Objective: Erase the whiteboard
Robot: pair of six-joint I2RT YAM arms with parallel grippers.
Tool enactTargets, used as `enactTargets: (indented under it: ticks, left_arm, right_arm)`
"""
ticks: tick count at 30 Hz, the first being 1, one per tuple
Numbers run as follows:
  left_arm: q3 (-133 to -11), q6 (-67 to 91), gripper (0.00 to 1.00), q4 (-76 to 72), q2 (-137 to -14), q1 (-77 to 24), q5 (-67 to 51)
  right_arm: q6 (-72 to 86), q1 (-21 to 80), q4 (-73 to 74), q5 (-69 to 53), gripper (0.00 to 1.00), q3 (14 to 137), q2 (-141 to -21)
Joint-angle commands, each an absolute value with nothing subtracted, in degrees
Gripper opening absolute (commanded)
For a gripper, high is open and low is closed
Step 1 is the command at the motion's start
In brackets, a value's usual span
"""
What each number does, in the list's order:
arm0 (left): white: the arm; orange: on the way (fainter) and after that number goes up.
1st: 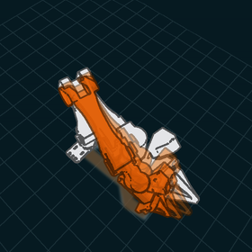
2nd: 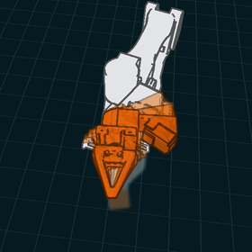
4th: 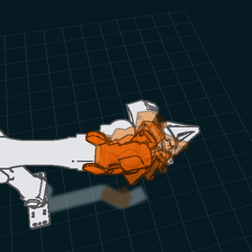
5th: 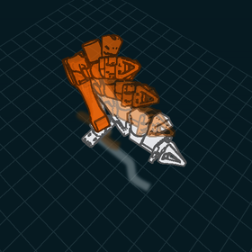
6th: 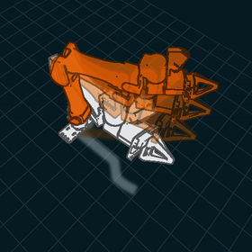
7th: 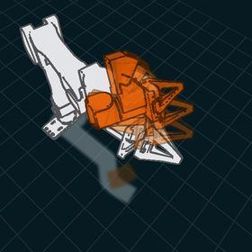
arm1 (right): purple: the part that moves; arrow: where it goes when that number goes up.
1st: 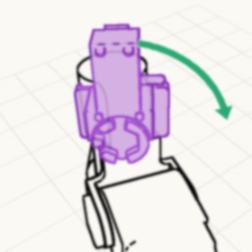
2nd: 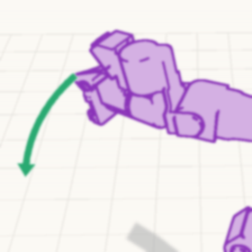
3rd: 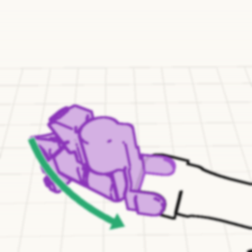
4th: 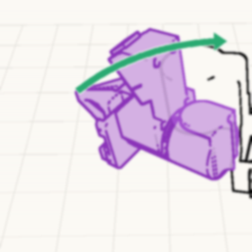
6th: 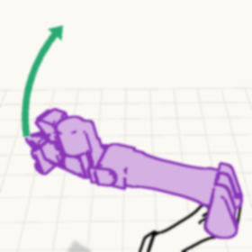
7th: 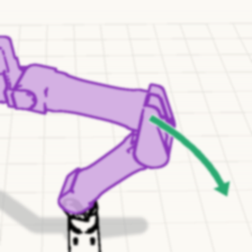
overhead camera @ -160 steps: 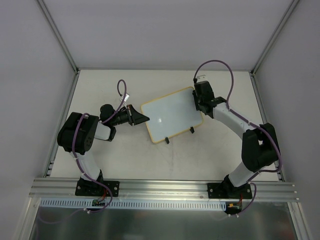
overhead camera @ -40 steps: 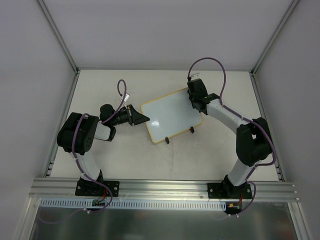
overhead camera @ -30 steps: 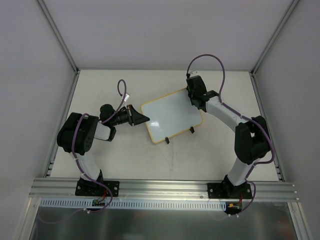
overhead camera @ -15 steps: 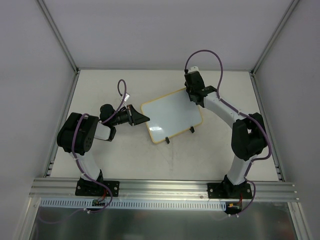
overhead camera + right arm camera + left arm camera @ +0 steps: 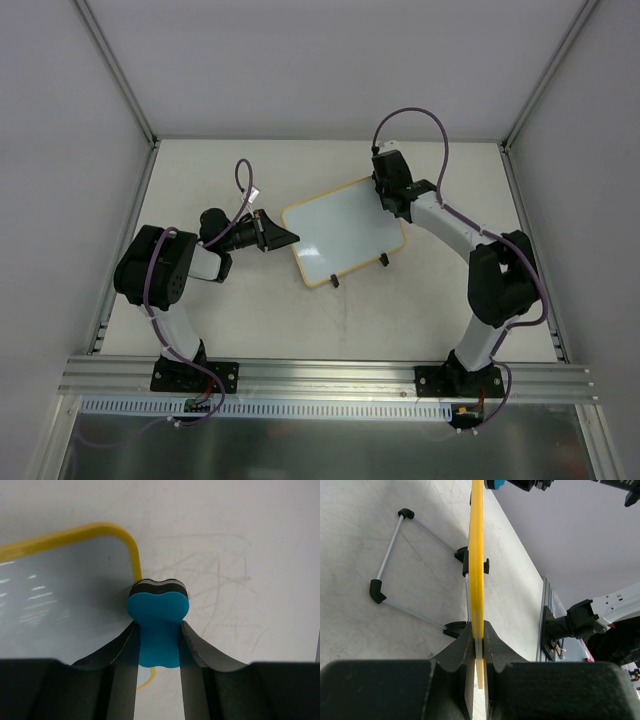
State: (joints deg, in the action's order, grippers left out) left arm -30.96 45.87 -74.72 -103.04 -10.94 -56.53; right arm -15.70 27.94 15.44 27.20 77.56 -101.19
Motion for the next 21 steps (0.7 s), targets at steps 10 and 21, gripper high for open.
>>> enactTargets:
  ticks: [10,21]
  left_arm:
    - [-30.32,43.59,0.00,-94.57,-101.07,-11.51,-59.59]
    - [-30.15,43.50,0.00,-94.48,-100.37,-11.51,-59.77]
  right_arm:
    - [-13.71,27.51,14.50,26.81,0.00,68.91,-96.51]
    - [-11.52,27.42,16.34,21.90,0.00,68.03,-85.99]
